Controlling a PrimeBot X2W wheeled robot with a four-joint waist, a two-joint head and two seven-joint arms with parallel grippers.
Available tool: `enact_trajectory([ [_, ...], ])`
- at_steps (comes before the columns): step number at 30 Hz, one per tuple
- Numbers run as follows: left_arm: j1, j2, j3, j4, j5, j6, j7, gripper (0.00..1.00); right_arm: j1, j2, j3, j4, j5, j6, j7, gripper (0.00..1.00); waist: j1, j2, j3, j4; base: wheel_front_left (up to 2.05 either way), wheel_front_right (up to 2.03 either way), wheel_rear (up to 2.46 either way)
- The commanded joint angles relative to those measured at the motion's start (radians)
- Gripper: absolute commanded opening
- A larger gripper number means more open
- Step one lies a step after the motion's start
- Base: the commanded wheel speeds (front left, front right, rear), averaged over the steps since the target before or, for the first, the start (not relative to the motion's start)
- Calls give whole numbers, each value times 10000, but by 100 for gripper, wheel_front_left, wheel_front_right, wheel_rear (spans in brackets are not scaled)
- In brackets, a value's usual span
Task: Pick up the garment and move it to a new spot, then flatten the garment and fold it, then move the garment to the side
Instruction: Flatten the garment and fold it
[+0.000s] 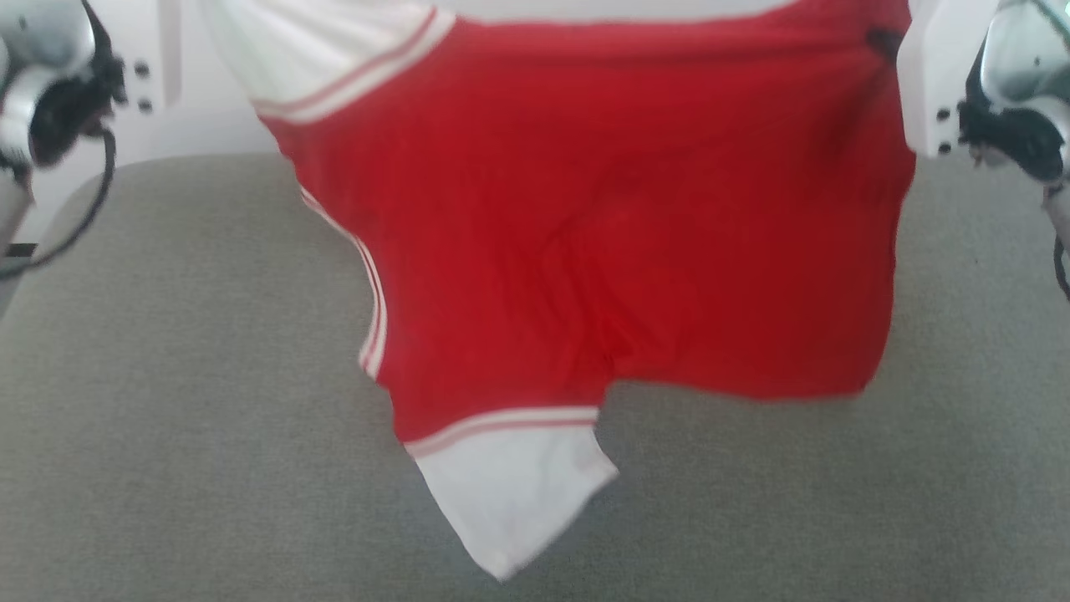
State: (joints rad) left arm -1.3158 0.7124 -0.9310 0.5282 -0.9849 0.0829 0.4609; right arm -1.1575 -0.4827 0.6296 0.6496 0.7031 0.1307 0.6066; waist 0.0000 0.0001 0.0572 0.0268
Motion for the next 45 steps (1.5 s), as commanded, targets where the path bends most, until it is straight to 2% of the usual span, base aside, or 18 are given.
enact_trajectory([
  [1,-449,-191,39,403,289,-100,-353,0,-273,216,-165,216,-266,1,-355,0,0,-1,194,-190,0,0,0],
  [8,-2186,-946,125,1975,1347,-351,-2267,0,-1513,1062,-690,1615,-1561,0,-2208,0,0,-1,1372,-553,0,0,0],
  [10,-2766,-1150,213,2439,1688,-335,-2990,0,-2024,1304,-1004,2187,-2047,1,-3079,0,0,-1,1745,-626,0,0,0],
  [12,-3615,-1419,215,3055,2166,-399,-4046,0,-2708,1652,-1440,3025,-2877,1,-4439,0,0,-1,2216,-678,0,0,0],
  [13,-3615,-1419,215,3055,2166,-399,-4046,0,-2708,1652,-1440,3025,-2877,1,-4439,0,0,-1,2216,-678,0,0,0],
  [19,-5204,-1881,277,3988,2991,-296,-6514,0,-4005,2037,-2545,4464,-4861,1,-7289,0,0,-1,3003,-620,0,0,0],
  [22,-5516,-2146,412,4266,3118,-351,-7082,0,-4279,2243,-3062,5089,-5708,1,-8021,0,0,-1,3263,-485,0,0,0],
  [27,-4847,-2447,387,4925,2796,-1208,-7183,0,-3866,2562,-3350,5850,-6398,1,-8180,0,0,-1,3311,-188,0,0,0],
  [33,-3307,-2821,127,5563,2095,-1960,-6314,0,-2688,2772,-2988,6230,-6263,1,-7631,0,0,-1,3039,249,0,0,0],
  [39,-1387,-2953,-231,5138,1003,-2123,-4580,0,-1350,2849,-2197,6291,-5371,1,-6876,0,0,-1,2583,590,0,0,0],
  [43,-58,-2426,-544,4055,68,-2121,-3392,0,-304,2877,-1387,5815,-4326,1,-6214,0,0,-1,2204,736,0,0,0],
  [45,566,-2125,-593,3565,-315,-2122,-2911,0,259,2677,-904,5294,-3653,1,-5809,0,0,-1,2040,777,0,0,0],
])
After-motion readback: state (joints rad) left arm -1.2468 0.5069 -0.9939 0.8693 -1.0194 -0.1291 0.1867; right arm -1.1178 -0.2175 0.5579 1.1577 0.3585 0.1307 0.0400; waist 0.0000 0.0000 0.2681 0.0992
